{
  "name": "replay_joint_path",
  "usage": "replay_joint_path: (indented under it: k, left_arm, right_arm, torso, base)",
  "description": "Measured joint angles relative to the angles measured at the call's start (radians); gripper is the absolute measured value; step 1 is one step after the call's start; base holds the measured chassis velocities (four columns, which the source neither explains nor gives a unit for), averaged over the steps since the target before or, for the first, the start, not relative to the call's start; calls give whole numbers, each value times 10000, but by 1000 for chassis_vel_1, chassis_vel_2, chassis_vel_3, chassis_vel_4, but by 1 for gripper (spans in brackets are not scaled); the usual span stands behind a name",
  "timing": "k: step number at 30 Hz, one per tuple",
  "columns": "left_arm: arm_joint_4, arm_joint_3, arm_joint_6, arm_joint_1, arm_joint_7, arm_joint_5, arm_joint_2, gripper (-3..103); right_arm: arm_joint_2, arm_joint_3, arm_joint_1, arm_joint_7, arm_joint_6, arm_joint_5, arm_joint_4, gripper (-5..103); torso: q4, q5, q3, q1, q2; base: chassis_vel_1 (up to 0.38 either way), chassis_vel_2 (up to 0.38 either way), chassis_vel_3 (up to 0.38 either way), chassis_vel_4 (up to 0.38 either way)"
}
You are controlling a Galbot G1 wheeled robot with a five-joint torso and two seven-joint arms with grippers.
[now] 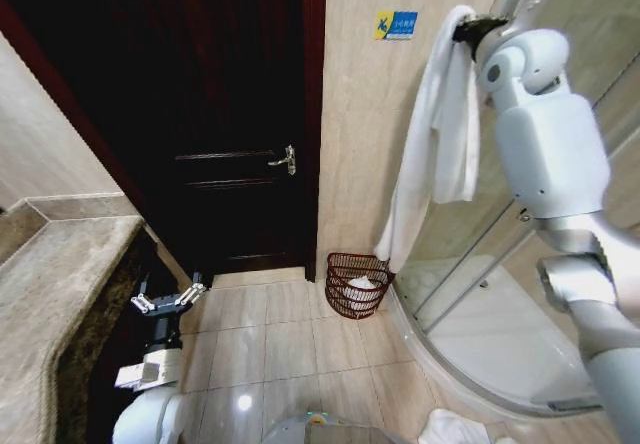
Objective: Discard the used towel into the hamper.
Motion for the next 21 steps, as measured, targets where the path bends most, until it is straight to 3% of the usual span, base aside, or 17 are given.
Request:
replay_joint_path:
  k: [10,21]
  left_arm:
    - [-14,-3,14,-49,20,-110,58,100]
    - [93,-55,-41,-47,30,-142,64,100]
  right_arm:
    - [110,192,-190,357,-379,46,351,5]
    - [-533,592,-1800,167,-353,-94,1173,5]
  torso:
    - [-1,2,0,0,0]
    - [-1,4,0,0,0]
  base:
    - [0,0,0,0]
    - [0,0,0,0]
